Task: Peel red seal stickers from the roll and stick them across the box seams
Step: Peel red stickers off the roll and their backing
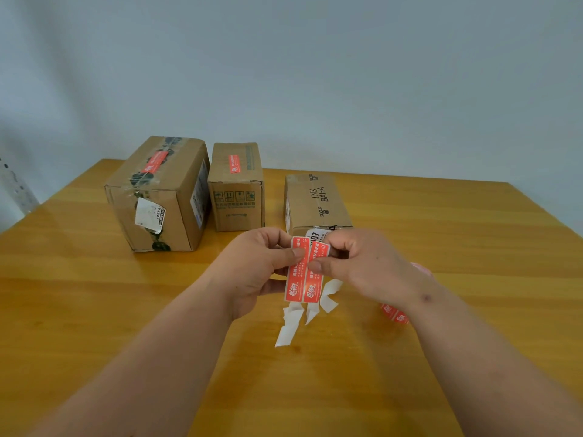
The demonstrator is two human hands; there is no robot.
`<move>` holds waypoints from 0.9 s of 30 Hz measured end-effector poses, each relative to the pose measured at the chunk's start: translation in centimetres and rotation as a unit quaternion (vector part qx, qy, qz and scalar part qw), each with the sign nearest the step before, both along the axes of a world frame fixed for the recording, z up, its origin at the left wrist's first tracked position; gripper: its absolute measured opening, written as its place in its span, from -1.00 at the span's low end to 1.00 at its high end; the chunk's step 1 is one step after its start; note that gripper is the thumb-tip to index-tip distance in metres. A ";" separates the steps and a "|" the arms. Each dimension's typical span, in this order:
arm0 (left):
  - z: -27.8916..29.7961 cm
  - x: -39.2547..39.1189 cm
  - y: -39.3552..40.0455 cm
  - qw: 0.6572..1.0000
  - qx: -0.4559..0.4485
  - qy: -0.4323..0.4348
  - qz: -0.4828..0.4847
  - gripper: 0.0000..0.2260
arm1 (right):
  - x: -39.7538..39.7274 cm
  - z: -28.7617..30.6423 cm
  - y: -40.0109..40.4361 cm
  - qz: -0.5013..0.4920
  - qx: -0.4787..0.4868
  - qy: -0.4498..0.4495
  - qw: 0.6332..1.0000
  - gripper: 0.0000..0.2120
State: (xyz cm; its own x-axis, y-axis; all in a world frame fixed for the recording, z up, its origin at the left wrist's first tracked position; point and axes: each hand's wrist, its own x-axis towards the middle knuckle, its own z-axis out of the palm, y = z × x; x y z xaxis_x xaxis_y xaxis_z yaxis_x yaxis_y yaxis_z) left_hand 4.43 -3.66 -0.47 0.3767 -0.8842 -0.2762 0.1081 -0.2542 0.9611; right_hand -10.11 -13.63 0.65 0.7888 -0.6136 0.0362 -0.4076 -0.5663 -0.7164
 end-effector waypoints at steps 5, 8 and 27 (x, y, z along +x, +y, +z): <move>-0.1 0.0 -0.2 1.000 -0.004 0.023 0.009 -0.94 | -0.1 -0.3 -0.1 -0.001 -0.021 -0.013 1.000 -0.74; 0.0 0.0 -0.2 0.999 -0.006 0.029 0.014 -0.94 | -0.1 -0.4 -0.1 -0.004 -0.017 -0.017 1.000 -0.78; 0.1 -0.5 -0.4 1.000 -0.022 -0.022 -0.004 -0.89 | -0.4 -0.7 -0.4 -0.007 0.045 -0.020 0.999 -0.78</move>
